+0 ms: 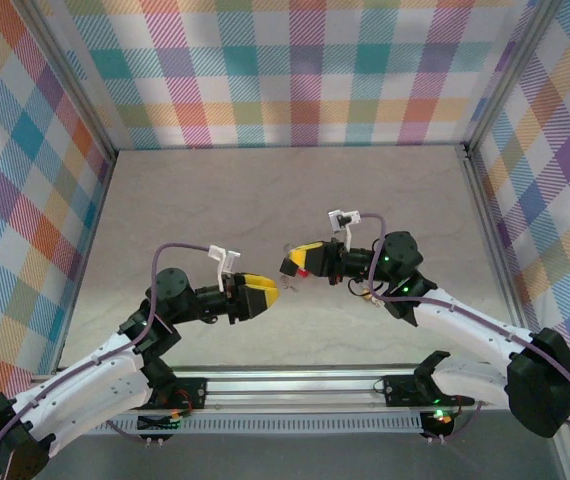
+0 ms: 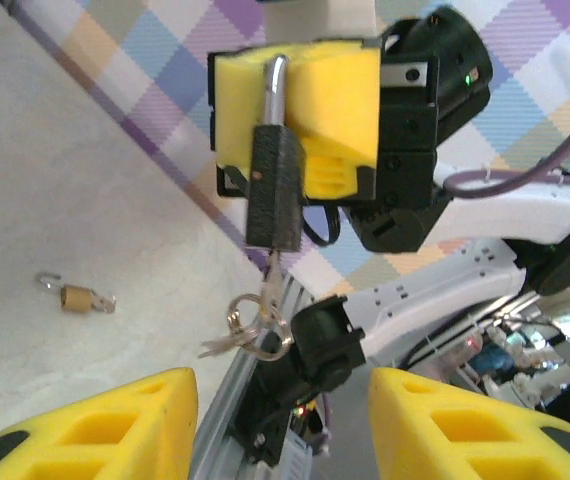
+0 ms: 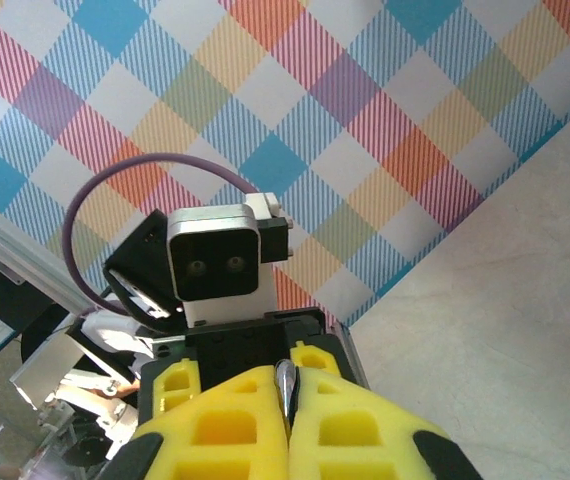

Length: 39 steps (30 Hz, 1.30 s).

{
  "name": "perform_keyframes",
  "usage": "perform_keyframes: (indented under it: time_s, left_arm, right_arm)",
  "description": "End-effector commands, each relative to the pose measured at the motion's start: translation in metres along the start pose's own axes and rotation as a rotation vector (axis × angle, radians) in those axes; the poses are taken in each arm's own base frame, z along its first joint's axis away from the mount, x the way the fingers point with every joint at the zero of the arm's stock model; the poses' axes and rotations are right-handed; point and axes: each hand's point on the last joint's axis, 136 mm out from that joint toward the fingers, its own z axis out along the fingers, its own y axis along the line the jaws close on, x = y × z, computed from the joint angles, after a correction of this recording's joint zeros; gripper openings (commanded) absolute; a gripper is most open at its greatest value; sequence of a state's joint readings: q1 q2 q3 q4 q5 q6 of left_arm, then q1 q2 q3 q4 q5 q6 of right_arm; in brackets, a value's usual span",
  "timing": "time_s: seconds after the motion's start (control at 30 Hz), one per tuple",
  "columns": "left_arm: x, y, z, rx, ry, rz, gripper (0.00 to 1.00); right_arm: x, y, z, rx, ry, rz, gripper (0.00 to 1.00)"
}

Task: Lock with the key

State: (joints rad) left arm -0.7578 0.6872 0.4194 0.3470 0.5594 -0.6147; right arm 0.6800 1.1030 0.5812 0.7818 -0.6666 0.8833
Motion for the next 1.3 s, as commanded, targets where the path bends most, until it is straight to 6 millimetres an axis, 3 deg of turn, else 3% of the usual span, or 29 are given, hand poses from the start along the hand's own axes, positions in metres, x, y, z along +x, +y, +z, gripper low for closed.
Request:
perform_keyframes:
  time_s: [0.0, 0.67, 1.03, 1.27]
  left_arm:
    - [-0.026, -0.016, -0.002, 0.064, -0.136, 0.041, 0.48]
    - [-0.048, -0.010, -0.004, 0.175, -0.360, -0.035, 0.47]
    - [-0.045, 0.004, -0.003, 0.162, -0.392, -0.087, 0.45]
    - [-0.053, 0.005, -0.008, 0.156, -0.449, -0.072, 0.45]
  right_arm:
    - [-0.009, 0.014, -0.001, -0.058, -0.030, -0.032, 0.00]
    - [-0.017, -0.006, 0.008, -0.045, -0.097, 0.049, 0.00]
    - [-0.037, -0.023, 0.010, 0.000, -0.245, 0.100, 0.00]
    - [-0.030, -0.034, 0.020, -0.052, -0.259, 0.150, 0.00]
